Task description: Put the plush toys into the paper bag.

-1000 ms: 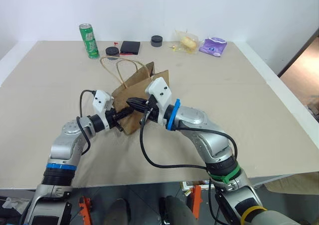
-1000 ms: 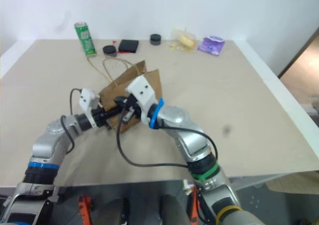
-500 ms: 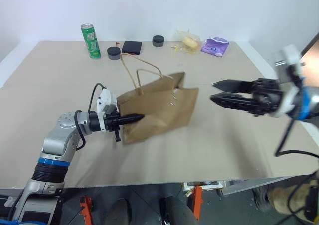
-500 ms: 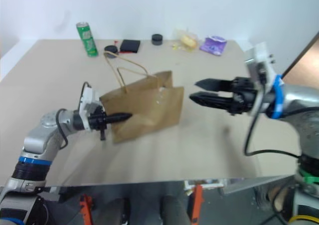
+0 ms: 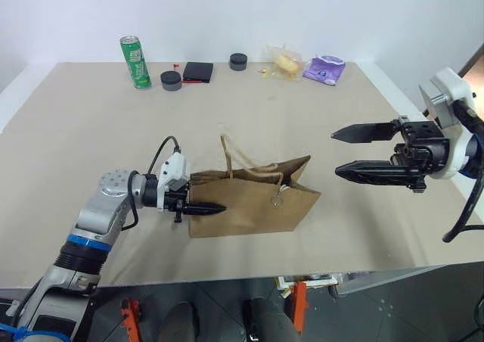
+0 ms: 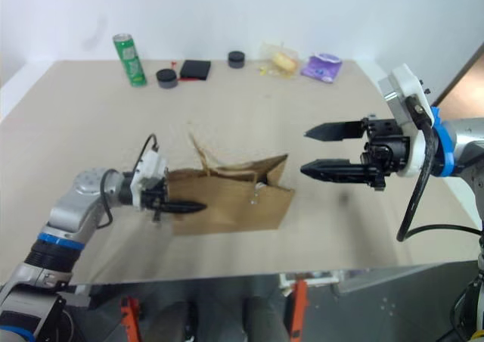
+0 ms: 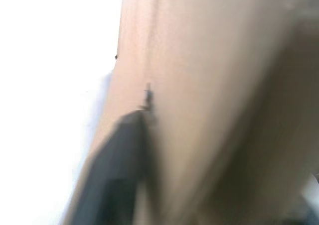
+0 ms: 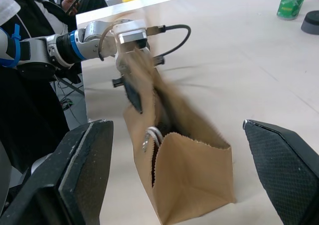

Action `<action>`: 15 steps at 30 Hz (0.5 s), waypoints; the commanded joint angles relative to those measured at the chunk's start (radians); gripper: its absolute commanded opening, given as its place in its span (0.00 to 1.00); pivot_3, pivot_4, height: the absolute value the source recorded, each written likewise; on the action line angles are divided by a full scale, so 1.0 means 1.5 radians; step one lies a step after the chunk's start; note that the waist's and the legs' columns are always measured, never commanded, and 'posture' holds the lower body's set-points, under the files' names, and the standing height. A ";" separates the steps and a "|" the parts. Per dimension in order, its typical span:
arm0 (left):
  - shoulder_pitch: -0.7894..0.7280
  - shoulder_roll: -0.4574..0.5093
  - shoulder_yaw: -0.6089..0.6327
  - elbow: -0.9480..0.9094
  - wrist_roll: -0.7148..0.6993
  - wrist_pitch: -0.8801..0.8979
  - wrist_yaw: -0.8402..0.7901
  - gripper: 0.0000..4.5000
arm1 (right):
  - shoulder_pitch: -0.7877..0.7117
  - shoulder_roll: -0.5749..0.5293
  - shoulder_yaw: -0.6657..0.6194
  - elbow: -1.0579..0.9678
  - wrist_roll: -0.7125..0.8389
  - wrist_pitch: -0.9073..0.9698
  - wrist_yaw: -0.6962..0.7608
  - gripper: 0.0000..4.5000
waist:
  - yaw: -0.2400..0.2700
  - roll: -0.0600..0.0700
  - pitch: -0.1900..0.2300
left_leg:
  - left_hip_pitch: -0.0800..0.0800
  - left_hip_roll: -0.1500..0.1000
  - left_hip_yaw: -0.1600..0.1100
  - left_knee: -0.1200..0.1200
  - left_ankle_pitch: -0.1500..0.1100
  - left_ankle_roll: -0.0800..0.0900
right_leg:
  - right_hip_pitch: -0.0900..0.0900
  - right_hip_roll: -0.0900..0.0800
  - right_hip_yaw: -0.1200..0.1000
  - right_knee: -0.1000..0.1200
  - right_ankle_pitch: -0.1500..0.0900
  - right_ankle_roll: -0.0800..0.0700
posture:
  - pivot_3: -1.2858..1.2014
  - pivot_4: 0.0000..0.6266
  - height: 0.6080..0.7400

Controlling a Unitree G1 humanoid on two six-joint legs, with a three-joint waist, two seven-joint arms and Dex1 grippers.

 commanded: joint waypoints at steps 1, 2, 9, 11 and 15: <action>0.018 0.023 0.043 -0.083 -0.055 0.059 0.017 0.85 | -0.010 -0.009 -0.012 -0.008 0.006 -0.008 -0.003 1.00 | 0.000 0.000 0.000 | 0.000 0.000 0.000 0.000 0.000 0.000 | 0.000 0.000 0.000 0.000 0.000 0.001 | 0.52 0.24 1.00; 0.024 0.034 0.057 -0.105 -0.074 0.088 0.024 0.95 | -0.010 -0.009 -0.012 -0.008 0.007 -0.008 -0.003 1.00 | 0.000 0.000 0.000 | 0.000 0.000 0.000 0.000 0.000 0.000 | 0.000 0.000 0.000 0.000 0.001 0.002 | 0.52 0.24 1.00; 0.055 0.120 0.160 -0.205 -0.197 0.254 0.070 0.99 | -0.001 -0.033 -0.014 0.024 -0.005 -0.011 0.022 1.00 | -0.001 0.001 0.001 | 0.001 0.000 0.000 0.000 0.000 0.000 | 0.000 0.000 0.000 0.000 -0.001 -0.001 | 0.52 0.24 1.00; 0.046 0.149 0.200 -0.188 -0.216 0.292 0.098 0.99 | -0.005 -0.047 -0.009 0.055 -0.020 -0.020 0.034 1.00 | -0.001 0.002 0.001 | 0.001 0.000 0.000 0.000 0.000 0.000 | 0.000 0.000 0.000 0.000 -0.001 -0.001 | 0.52 0.24 1.00; 0.009 0.197 0.266 -0.116 -0.230 0.337 0.133 0.99 | -0.004 -0.063 0.000 0.098 -0.047 -0.040 0.052 1.00 | -0.001 0.002 0.002 | 0.001 0.000 0.000 0.000 0.000 0.000 | 0.000 0.000 0.000 0.000 -0.001 -0.001 | 0.52 0.24 1.00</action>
